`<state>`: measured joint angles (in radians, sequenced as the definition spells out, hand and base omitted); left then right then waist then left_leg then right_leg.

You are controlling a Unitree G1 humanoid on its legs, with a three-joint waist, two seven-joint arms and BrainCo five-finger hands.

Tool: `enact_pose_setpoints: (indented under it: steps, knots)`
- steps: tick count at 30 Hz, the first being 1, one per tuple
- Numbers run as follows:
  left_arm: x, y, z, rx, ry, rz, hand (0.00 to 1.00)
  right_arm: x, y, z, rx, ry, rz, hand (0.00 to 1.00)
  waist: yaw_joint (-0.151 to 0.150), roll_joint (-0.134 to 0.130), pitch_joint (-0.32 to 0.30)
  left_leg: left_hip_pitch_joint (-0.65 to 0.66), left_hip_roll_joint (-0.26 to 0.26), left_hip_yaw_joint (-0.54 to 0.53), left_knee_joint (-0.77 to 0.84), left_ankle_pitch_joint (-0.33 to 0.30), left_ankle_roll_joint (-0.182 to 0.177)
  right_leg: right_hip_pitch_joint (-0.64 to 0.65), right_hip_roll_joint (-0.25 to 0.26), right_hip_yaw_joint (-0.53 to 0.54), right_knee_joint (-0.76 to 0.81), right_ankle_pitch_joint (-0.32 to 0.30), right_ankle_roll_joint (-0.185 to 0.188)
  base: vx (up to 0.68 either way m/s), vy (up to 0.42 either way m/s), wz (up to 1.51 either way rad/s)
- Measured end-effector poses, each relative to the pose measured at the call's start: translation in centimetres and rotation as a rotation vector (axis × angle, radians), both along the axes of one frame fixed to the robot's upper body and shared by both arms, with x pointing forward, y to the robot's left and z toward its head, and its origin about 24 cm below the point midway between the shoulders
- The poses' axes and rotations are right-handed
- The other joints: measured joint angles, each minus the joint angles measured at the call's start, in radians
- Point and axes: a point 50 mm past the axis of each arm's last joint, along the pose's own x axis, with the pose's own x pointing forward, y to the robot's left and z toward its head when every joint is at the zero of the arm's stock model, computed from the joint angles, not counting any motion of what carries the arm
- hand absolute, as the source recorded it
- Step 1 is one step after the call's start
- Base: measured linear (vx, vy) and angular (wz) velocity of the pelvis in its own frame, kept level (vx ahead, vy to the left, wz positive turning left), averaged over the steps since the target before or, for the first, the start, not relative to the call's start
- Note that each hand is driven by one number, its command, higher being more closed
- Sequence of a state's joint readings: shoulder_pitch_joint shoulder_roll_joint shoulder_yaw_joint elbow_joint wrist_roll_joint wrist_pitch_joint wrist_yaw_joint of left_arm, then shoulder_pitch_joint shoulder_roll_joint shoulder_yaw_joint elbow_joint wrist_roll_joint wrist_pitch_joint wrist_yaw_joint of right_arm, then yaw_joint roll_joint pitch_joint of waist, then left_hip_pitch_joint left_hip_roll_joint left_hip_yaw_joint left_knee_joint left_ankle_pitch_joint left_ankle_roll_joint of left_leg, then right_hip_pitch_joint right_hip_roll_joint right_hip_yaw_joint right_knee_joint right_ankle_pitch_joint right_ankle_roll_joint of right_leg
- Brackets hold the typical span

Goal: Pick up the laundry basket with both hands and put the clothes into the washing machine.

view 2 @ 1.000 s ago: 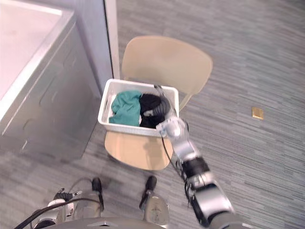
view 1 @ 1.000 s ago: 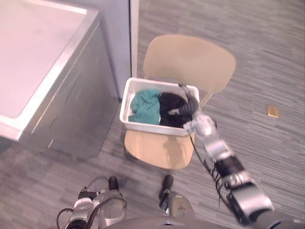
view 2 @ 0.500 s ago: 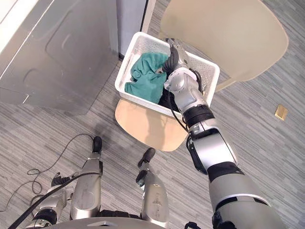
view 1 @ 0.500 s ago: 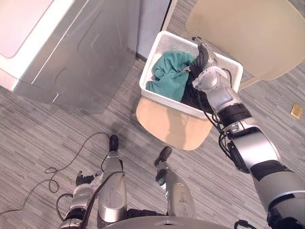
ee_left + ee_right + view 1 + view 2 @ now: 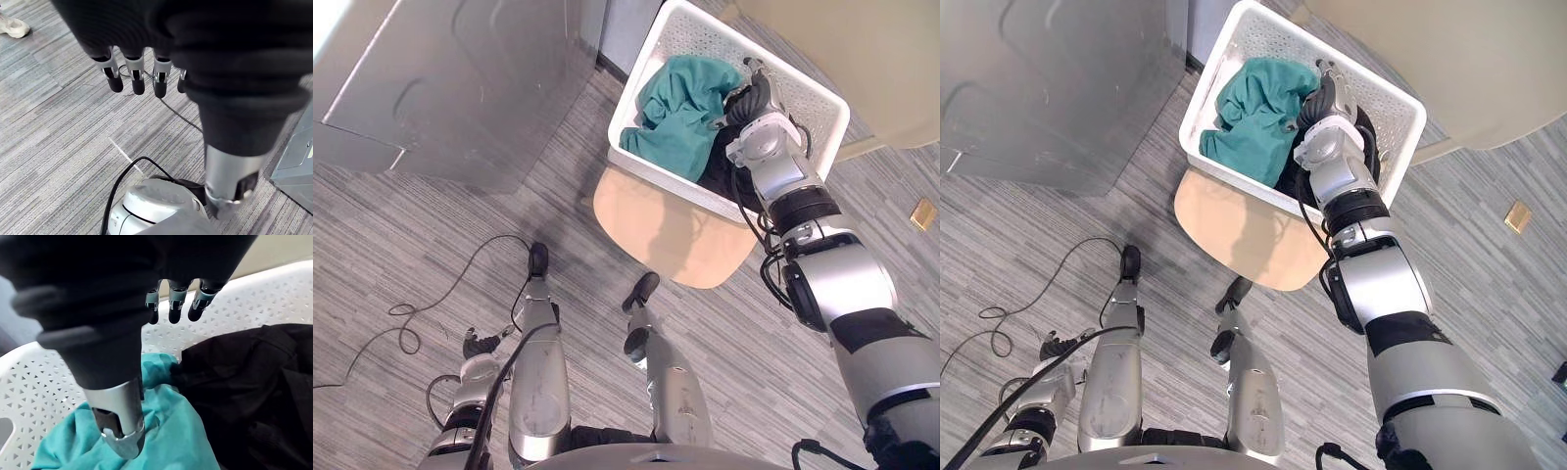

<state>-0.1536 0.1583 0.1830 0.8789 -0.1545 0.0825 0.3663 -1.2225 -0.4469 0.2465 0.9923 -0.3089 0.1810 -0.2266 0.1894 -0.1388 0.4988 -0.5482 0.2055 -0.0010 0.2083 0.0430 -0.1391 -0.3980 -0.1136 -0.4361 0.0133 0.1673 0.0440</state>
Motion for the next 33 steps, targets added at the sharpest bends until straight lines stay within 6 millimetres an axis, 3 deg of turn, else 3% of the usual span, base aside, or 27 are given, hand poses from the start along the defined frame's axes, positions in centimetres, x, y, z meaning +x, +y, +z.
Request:
enact_pose_setpoints:
  steps: [10, 15, 21, 30, 33]
  knots:
    - [1.5, 0.4, 1.1, 0.006, -0.053, 0.022, 0.0, 0.1, 0.6, 1.4, 0.041, -0.032, 0.015, 0.0, -0.002, -0.013, 0.006, -0.08, 0.013, -0.034, -0.006, 0.023, -0.009, -0.046, 0.025, -0.014, -0.033, 0.023, -0.004, 0.01, 0.001, 0.04]
    - [2.2, 0.3, 1.5, 0.009, -0.071, 0.022, 0.0, 0.2, 1.1, 2.1, 0.033, -0.048, 0.025, 0.0, 0.002, -0.016, 0.007, -0.091, 0.014, -0.053, -0.06, 0.063, -0.014, -0.063, 0.032, -0.02, -0.043, 0.023, -0.004, 0.02, 0.001, 0.12]
    - [2.6, 0.7, 2.0, 0.009, -0.101, 0.05, 0.0, 0.3, 1.8, 2.5, 0.026, -0.06, 0.022, 0.0, 0.004, -0.036, 0.016, -0.117, 0.02, -0.058, -0.09, 0.089, -0.018, -0.091, 0.04, -0.025, -0.052, 0.028, -0.002, 0.0, -0.001, 0.02]
    - [3.2, 0.7, 2.7, 0.013, -0.149, 0.053, 0.0, 0.3, 3.5, 4.4, -0.003, -0.111, 0.057, 0.0, 0.006, -0.036, 0.016, -0.191, 0.031, -0.106, -0.093, 0.109, -0.03, -0.126, 0.069, -0.049, -0.087, 0.038, -0.001, 0.01, 0.008, 0.04]
    - [3.6, 0.6, 3.2, 0.001, -0.178, 0.06, 0.0, 0.4, 3.5, 4.1, -0.038, -0.09, 0.05, 0.0, 0.007, -0.036, 0.016, -0.207, 0.032, -0.123, -0.117, 0.126, -0.031, -0.136, 0.074, -0.065, -0.093, 0.041, -0.001, 0.03, 0.019, 0.13]
